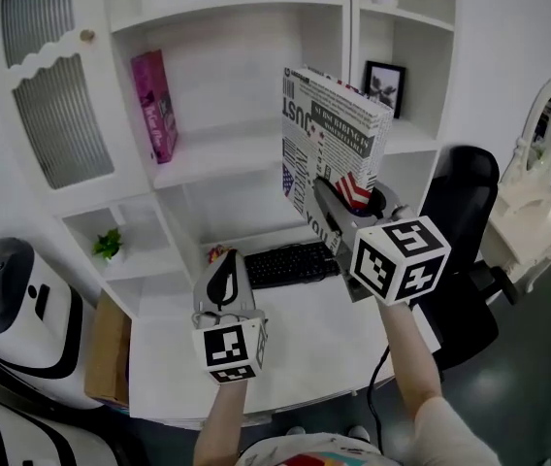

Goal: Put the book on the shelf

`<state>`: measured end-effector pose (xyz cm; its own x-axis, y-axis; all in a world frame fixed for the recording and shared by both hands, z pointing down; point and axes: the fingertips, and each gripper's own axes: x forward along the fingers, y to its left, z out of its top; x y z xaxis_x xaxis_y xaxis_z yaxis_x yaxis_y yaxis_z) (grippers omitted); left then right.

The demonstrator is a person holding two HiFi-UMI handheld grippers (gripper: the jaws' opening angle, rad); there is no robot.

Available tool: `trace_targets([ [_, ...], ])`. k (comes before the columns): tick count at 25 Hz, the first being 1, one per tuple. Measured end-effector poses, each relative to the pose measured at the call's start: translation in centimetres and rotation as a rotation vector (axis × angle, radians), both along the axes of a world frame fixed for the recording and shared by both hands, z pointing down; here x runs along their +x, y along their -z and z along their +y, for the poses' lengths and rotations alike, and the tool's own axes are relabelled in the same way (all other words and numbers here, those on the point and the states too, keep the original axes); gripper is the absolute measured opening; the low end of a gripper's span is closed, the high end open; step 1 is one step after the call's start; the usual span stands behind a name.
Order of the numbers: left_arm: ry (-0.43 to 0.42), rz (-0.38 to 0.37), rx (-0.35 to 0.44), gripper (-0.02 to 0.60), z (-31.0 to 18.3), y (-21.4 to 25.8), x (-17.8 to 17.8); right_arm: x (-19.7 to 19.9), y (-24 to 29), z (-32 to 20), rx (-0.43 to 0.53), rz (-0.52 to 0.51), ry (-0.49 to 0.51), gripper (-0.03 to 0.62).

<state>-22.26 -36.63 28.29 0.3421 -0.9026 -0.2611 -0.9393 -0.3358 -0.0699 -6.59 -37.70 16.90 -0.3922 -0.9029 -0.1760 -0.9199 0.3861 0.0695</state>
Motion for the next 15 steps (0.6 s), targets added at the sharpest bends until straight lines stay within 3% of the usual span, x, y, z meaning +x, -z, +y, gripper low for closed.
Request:
trace_targets([
  [6, -0.024, 0.009, 0.048, -0.002, -1.2, 2.7, 1.1, 0.0, 5.6, -3.5, 0.025, 0.089, -0.022, 0.153],
  [15, -0.022, 0.003, 0.055, -0.002, -2.6, 3.3, 1.5, 0.8, 8.3, -10.6, -0.072, 0.042, -0.050, 0.153],
])
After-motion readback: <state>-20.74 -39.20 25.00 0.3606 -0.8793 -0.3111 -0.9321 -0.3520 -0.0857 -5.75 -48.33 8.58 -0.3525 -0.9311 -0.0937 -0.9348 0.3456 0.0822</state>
